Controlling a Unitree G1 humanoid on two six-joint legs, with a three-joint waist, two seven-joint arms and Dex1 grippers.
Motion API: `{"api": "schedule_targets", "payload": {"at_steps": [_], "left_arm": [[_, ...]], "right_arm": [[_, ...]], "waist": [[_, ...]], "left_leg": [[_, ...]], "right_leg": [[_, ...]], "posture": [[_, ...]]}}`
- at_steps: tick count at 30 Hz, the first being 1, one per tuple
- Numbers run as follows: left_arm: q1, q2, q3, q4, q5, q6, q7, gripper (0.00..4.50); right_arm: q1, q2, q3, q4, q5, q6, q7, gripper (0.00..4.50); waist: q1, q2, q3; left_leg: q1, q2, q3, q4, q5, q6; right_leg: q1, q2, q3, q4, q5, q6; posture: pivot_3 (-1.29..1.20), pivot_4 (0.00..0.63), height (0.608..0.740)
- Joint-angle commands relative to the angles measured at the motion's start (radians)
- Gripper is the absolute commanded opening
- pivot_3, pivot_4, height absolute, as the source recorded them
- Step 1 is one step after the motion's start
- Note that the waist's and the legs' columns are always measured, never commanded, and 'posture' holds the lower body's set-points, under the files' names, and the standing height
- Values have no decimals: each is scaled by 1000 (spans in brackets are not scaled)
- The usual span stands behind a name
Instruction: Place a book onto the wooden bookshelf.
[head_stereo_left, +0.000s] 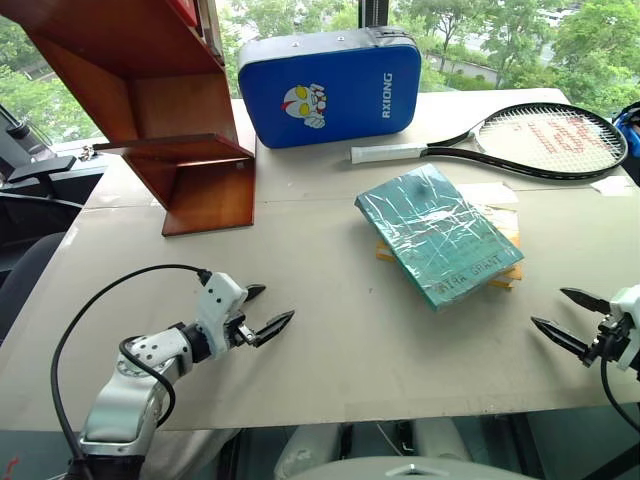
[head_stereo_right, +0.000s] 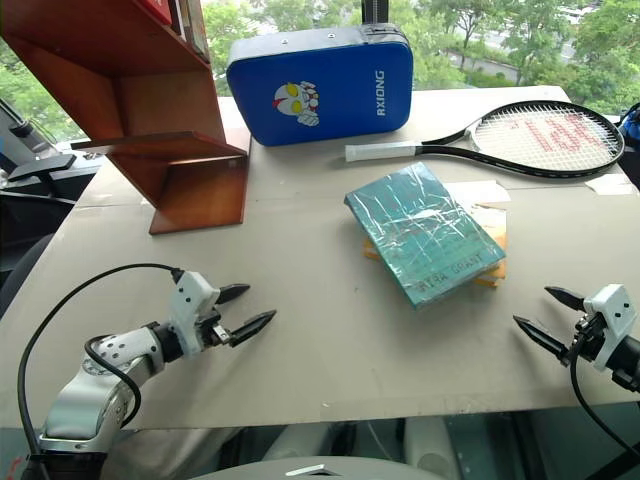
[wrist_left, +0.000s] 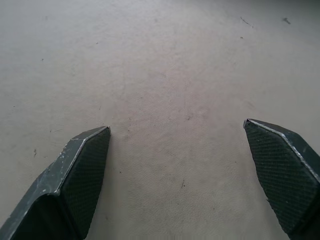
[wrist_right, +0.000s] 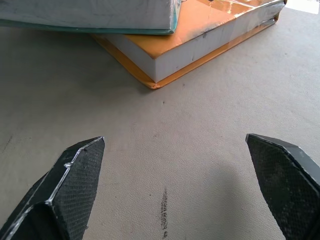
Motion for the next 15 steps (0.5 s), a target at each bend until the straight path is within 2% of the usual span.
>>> {"api": "schedule_targets", "payload": {"at_steps": [1, 7, 10, 13, 15], "left_arm": [[11, 9, 8, -21, -8, 18, 7, 4407], [-5, 15, 1, -20, -5, 26, 0, 4407], [-2, 23, 0, -25, -6, 25, -10, 4407], [-6, 35, -1, -65, -23, 30, -29, 4407], [-23, 68, 8, -128, -93, 83, -79, 4407]], "right_arm": [[-6, -9, -13, 8, 1, -27, 16, 4500], [-16, -21, -17, 15, -8, -10, -2, 4500], [-36, -26, -28, 7, -28, 4, -63, 4500], [-116, -54, -43, -9, -47, 66, -159, 4500], [-191, -105, -12, -40, -100, 116, -208, 4500]], "waist": [[0, 0, 0], [0, 0, 0], [0, 0, 0], [-3, 0, 0], [-4, 1, 2]], "left_leg": [[0, 0, 0, 0, 0, 0], [0, 0, 0, 0, 0, 0], [0, 0, 0, 0, 0, 0], [0, 0, 1, 0, 0, -1], [0, 0, 1, 0, 0, -1]], "right_leg": [[0, 0, 0, 0, 0, 0], [0, 0, 0, 0, 0, 0], [0, 0, 0, 0, 0, 0], [0, 0, 0, 0, 0, 0], [-1, 0, 1, 0, 0, 0]], "posture": [[0, 150, 740], [0, 150, 740], [0, 150, 740], [0, 150, 740], [0, 150, 740]]}}
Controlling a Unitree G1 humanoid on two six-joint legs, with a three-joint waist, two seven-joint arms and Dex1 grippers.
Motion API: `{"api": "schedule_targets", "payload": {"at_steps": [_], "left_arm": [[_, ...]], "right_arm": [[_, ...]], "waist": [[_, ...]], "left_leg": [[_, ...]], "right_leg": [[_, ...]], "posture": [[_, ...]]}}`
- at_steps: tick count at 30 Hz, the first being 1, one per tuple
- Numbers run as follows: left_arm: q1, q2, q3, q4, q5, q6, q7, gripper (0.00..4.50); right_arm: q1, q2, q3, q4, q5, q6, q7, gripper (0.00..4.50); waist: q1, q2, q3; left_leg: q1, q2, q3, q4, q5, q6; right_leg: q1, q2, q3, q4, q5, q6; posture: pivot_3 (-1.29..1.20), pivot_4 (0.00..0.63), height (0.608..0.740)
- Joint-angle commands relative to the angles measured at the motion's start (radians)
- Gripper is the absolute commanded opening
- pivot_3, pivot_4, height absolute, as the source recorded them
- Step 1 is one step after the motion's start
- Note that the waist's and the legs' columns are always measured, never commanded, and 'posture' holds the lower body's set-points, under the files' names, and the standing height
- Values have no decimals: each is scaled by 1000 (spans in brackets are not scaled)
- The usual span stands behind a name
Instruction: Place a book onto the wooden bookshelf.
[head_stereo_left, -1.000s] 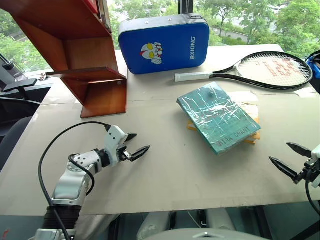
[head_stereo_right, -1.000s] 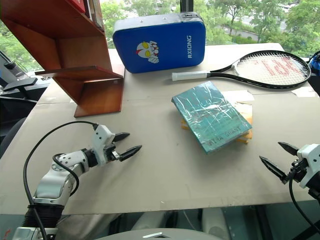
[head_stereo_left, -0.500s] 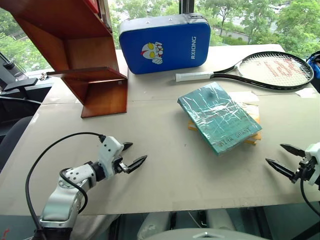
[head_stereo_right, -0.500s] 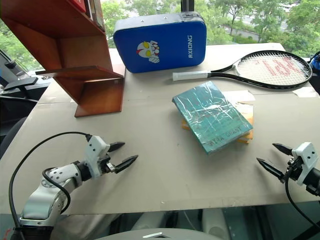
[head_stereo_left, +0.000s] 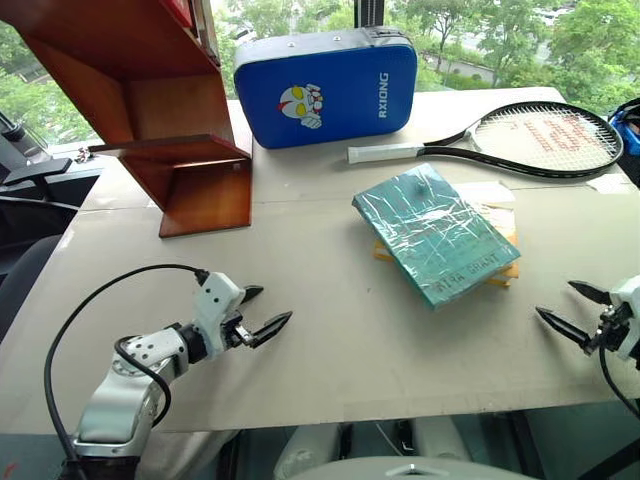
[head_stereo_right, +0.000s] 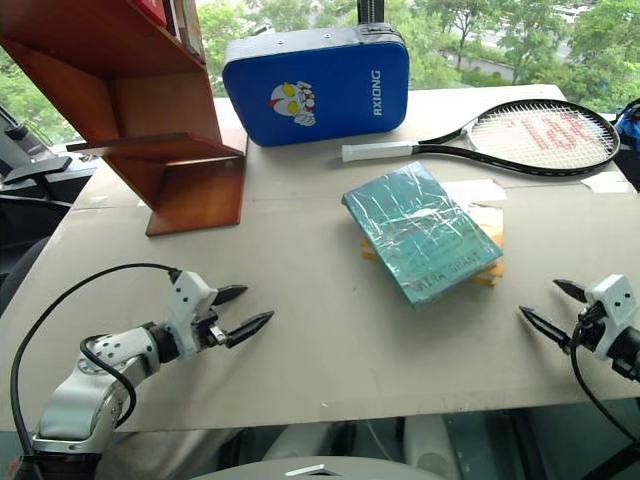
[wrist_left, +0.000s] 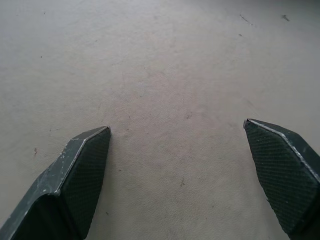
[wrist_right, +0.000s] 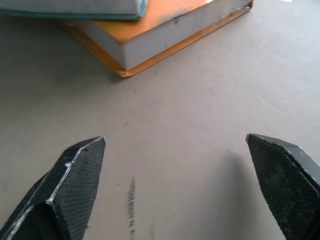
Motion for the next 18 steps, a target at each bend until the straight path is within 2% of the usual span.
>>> {"api": "schedule_targets", "payload": {"at_steps": [1, 6, 10, 13, 16, 18], "left_arm": [[-34, 62, 9, -127, -97, 57, -82, 4407], [-168, 142, 31, -136, -169, 130, -135, 4407], [-280, 205, 14, -101, -189, 141, -210, 4407], [-343, 209, -1, -84, -206, 151, -231, 4407], [-390, 202, -4, -80, -225, 162, -241, 4500], [-401, 208, -2, -87, -234, 172, -250, 4500]], "right_arm": [[-131, -92, 10, -73, -70, 75, -101, 4500], [-372, -110, 104, 21, -191, 136, -233, 4500], [-637, -46, 200, 278, -283, 95, -324, 4500], [-762, 12, 211, 457, -278, 48, -326, 4500], [-854, 39, 223, 623, -291, -25, -312, 3617], [-895, 45, 235, 703, -305, -62, -297, 2714]], "waist": [[0, 0, 2], [3, -2, 2], [-4, -4, 4], [-10, -5, 5], [-9, -5, 5], [-11, -5, 5]], "left_leg": [[-1, 0, 1, 0, 0, 0], [-1, 0, 0, 0, 0, 0], [-3, 0, 1, 0, 0, 0], [-3, 0, 2, -1, 0, 0], [-7, 0, 2, -2, 1, 0], [-13, 0, 2, -1, 1, 0]], "right_leg": [[-1, 0, 1, 0, 0, 0], [-1, 0, -1, 0, 0, 0], [-3, 0, 0, 0, 0, -1], [-5, 0, 1, 0, 0, -1], [-9, 0, 1, 0, 0, -1], [-15, 0, 1, 0, 0, -1]], "posture": [[0, 150, 740], [0, 150, 740], [0, 150, 740], [0, 150, 740], [0, 150, 740], [0, 150, 740]]}}
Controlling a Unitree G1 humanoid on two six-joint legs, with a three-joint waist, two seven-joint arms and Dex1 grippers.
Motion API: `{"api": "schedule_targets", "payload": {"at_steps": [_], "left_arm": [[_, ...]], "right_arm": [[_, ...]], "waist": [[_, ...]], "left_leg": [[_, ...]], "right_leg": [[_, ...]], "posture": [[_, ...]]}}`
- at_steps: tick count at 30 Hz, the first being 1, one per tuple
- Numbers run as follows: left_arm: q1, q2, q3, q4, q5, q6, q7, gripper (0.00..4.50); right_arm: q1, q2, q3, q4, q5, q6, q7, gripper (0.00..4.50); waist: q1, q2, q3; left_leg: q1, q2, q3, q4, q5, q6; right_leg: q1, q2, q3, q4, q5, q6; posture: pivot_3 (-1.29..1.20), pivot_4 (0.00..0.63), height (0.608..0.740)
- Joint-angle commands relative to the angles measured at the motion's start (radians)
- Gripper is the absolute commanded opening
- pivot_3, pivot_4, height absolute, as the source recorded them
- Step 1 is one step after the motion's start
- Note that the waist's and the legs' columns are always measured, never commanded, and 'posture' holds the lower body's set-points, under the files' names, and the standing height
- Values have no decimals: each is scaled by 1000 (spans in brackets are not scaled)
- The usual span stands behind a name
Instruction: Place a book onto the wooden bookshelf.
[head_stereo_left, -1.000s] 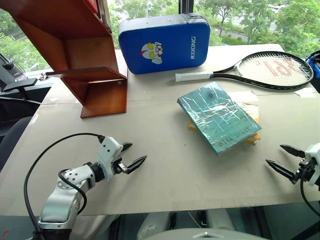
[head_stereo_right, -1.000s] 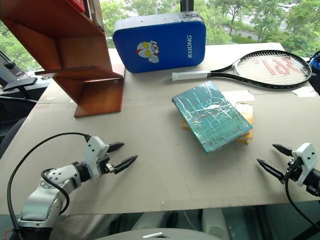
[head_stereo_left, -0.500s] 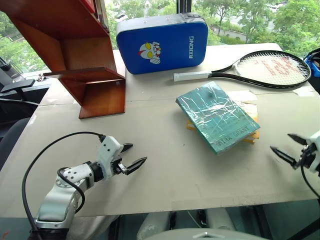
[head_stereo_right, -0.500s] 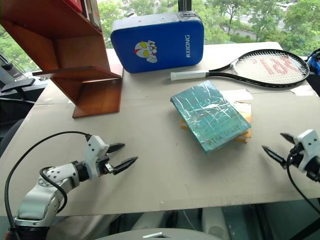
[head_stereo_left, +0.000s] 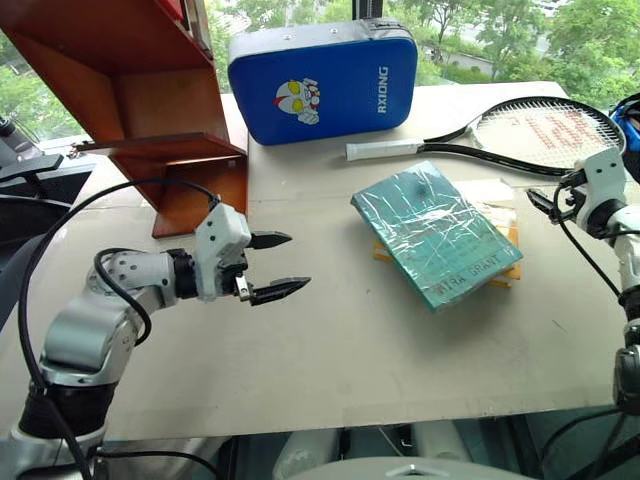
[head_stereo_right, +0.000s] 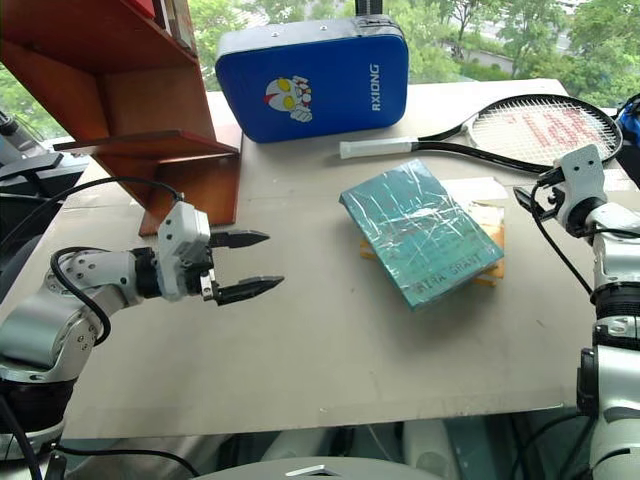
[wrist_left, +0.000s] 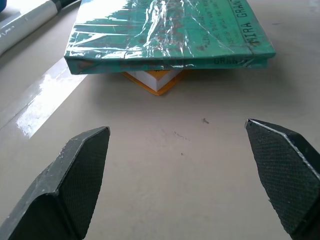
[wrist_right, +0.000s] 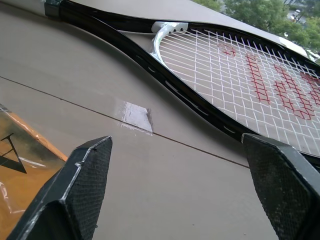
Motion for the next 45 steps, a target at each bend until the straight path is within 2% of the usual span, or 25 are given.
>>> {"api": "schedule_targets", "payload": {"at_steps": [1, 2, 3, 4, 6, 7, 11, 17, 23, 28, 32, 36, 38, 41, 45], "left_arm": [[-18, 12, 15, -20, -40, 14, -19, 4500], [-20, 14, 18, -27, -47, 22, -19, 4500], [-21, 16, 21, -33, -52, 27, -18, 4500], [-24, 14, 22, -36, -55, 30, -15, 4500], [-24, 12, 24, -42, -58, 34, -11, 4500], [-24, 12, 25, -44, -59, 35, -10, 4500], [-23, 7, 24, -44, -56, 37, -5, 4500], [-4, 13, 21, -45, -46, 34, -8, 4500], [-1, 11, 19, -42, -43, 30, -11, 4500], [7, 11, 18, -44, -41, 29, -12, 4500], [10, -4, 3, -39, -37, 35, 3, 4500], [3, -152, -55, -4, -19, 92, 169, 4500], [24, -217, -75, -10, -40, 181, 254, 4500], [48, -288, -102, -11, -125, 307, 294, 4500], [16, -434, -59, 41, -263, 506, 424, 4500]], "right_arm": [[-70, -13, 8, 114, -20, -85, 20, 2200], [-83, -12, 13, 140, -24, -100, 32, 1637], [-93, -11, 17, 162, -24, -112, 46, 1435], [-103, -11, 19, 181, -24, -119, 60, 857], [-116, -9, 26, 204, -24, -127, 101, 110], [-120, -8, 31, 210, -24, -127, 124, 15], [-123, 2, 33, 210, -15, -125, 193, 15], [-64, 43, 51, 69, 33, -43, 361, 15], [68, 64, 95, -223, 109, 136, 509, 15], [134, 60, 109, -377, 139, 241, 515, 15], [133, 60, 88, -369, 129, 229, 461, 15], [162, 31, 21, -397, 165, 207, 421, 15], [227, 8, -14, -496, 211, 236, 443, 538], [374, -24, -106, -722, 310, 294, 451, 1486], [631, -129, -276, -1056, 488, 478, 485, 3186]], "waist": [[-6, 0, 0], [-9, 0, 0], [-15, 0, 0], [-18, 0, 0], [-22, 0, 0], [-23, 0, 0], [-25, 0, 0], [-24, 0, 0], [-16, 0, 0], [-18, 0, 0], [-17, 0, 0], [-8, 2, -1], [-8, 1, -1], [-1, 1, -1], [13, 2, -1]], "left_leg": [[-4, 0, 0, 1, 0, 0], [-5, 0, 0, 1, 0, 0], [-5, 0, 0, 1, 0, 0], [-5, 0, 0, 1, 0, 0], [-4, 0, 0, 1, 0, 0], [-4, 0, 0, 1, 0, 0], [-4, 0, 0, 1, 0, 0], [-4, 0, 0, 1, 0, 0], [-5, 0, -2, 2, 0, 0], [-4, 0, -2, 3, 0, 0], [-4, 0, -2, 3, 0, 0], [-4, -1, -2, 4, 0, 0], [-5, -1, -2, 6, 0, 0], [-5, 0, -3, 6, 0, 0], [-7, 0, -4, 8, 0, 0]], "right_leg": [[-3, 0, 0, 0, 0, 0], [-4, 0, 0, 0, 0, 0], [-4, 0, 0, 0, 0, 0], [-4, 0, -1, 0, 0, 0], [-4, 0, 0, 0, 0, 0], [-4, 0, 0, 0, 0, 0], [-4, 0, 0, 1, 0, 0], [-4, 0, 0, 2, 1, 0], [-4, 0, -1, 1, 1, 0], [-3, 0, -1, 2, 1, 0], [-3, 0, -1, 3, 1, -1], [-3, 0, -2, 3, 1, -1], [-3, 0, -2, 3, 1, -1], [-3, 0, -2, 3, 1, 0], [-2, 0, -4, 3, 1, 0]], "posture": [[0, 150, 740], [0, 150, 740], [0, 150, 740], [0, 150, 740], [0, 150, 740], [0, 150, 740], [0, 150, 740], [0, 150, 740], [0, 150, 740], [0, 150, 740], [0, 150, 740], [0, 150, 740], [0, 150, 740], [0, 150, 740], [0, 150, 740]]}}
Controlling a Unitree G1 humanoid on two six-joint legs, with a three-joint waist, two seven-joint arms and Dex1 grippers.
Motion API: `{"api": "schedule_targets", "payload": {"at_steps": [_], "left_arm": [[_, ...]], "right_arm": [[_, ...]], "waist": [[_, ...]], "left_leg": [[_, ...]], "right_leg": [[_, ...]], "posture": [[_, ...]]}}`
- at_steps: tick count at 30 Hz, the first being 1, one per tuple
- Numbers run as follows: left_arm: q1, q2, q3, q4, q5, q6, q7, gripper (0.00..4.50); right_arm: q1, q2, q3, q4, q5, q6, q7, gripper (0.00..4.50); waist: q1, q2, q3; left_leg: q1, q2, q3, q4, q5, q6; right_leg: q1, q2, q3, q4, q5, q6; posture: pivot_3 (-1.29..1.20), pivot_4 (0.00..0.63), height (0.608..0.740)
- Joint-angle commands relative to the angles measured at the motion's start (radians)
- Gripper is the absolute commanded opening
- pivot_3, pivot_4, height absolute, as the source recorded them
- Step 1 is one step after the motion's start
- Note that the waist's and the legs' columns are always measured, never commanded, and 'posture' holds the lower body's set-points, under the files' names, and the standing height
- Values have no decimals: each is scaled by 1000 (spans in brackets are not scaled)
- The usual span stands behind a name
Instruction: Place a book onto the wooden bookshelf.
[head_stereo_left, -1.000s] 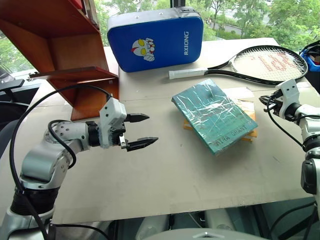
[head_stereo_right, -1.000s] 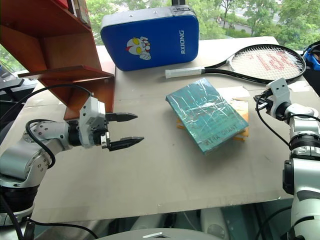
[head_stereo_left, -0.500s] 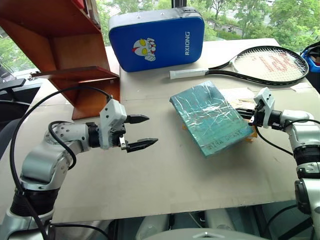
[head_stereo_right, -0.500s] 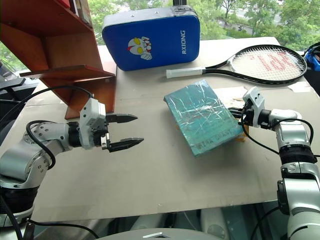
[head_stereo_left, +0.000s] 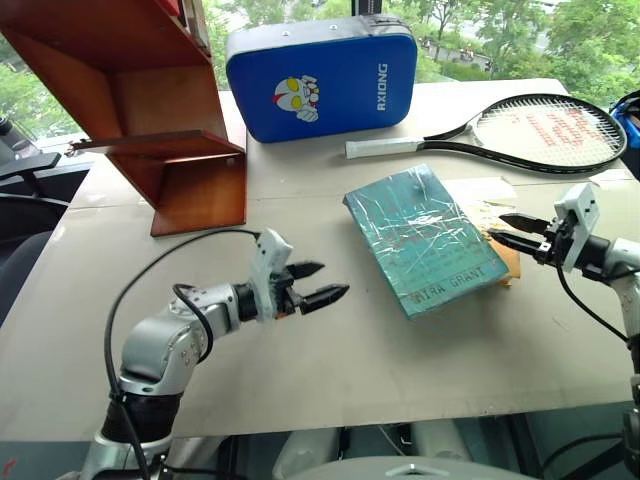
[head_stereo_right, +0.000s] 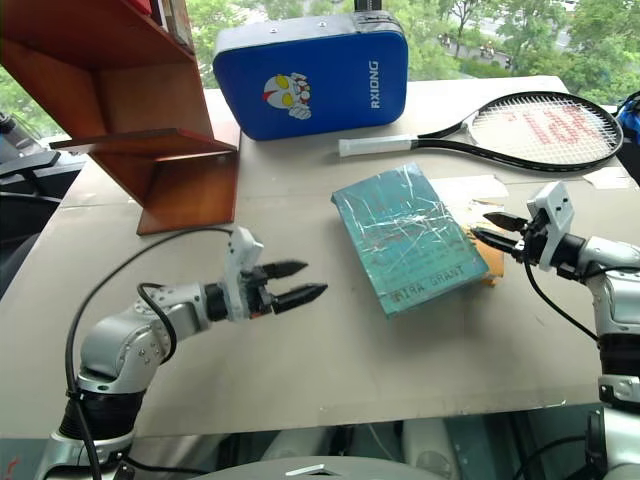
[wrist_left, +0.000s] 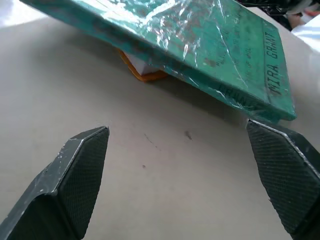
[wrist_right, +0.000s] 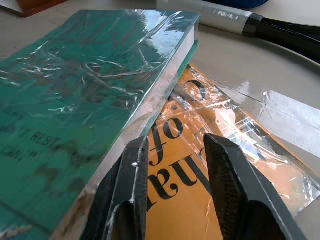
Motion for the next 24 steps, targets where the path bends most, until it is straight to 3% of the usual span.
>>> {"api": "schedule_targets", "payload": {"at_steps": [1, 3, 6, 12, 17, 21, 24], "left_arm": [[-47, -87, 71, 46, -124, 137, 112, 4500], [-82, -159, 117, 105, -198, 227, 181, 4500], [-141, -264, 151, 206, -288, 375, 251, 4500], [-322, -477, 318, 516, -317, 409, 469, 4500], [-399, -545, 390, 629, -363, 466, 536, 4500], [-439, -575, 405, 661, -387, 506, 551, 3238], [-459, -584, 428, 656, -412, 508, 558, 1791]], "right_arm": [[112, -76, -167, -265, 162, 148, 9, 3786], [203, -98, -253, -389, 240, 234, -14, 4413], [341, -91, -388, -541, 340, 330, -62, 4413], [483, -41, -516, -724, 461, 399, -204, 4413], [545, -26, -552, -795, 548, 416, -274, 4413], [564, -25, -566, -803, 567, 399, -314, 4500], [579, -30, -567, -806, 578, 389, -326, 4500]], "waist": [[-3, 0, 0], [-2, -3, -1], [3, -5, -2], [16, -11, 0], [26, -13, 1], [30, -13, 1], [33, -14, 1]], "left_leg": [[0, 0, 0, 2, 0, 0], [2, 0, 0, 4, 0, 0], [5, 0, -1, 8, 0, -1], [16, 0, 0, 10, -1, -1], [16, 1, 0, 9, -1, -2], [16, 0, 0, 9, -1, -2], [15, 0, 0, 9, -1, -2]], "right_leg": [[0, 0, 0, 2, 0, 0], [2, 0, 1, 5, 0, 1], [5, 1, -1, 9, 1, 0], [18, 1, 0, 7, 0, 2], [17, 1, 0, 7, 1, 1], [17, 1, 0, 6, 1, 2], [17, 1, 0, 5, 1, 2]], "posture": [[0, 150, 740], [0, 150, 740], [0, 150, 740], [0, 150, 740], [0, 150, 740], [0, 150, 740], [0, 150, 740]]}}
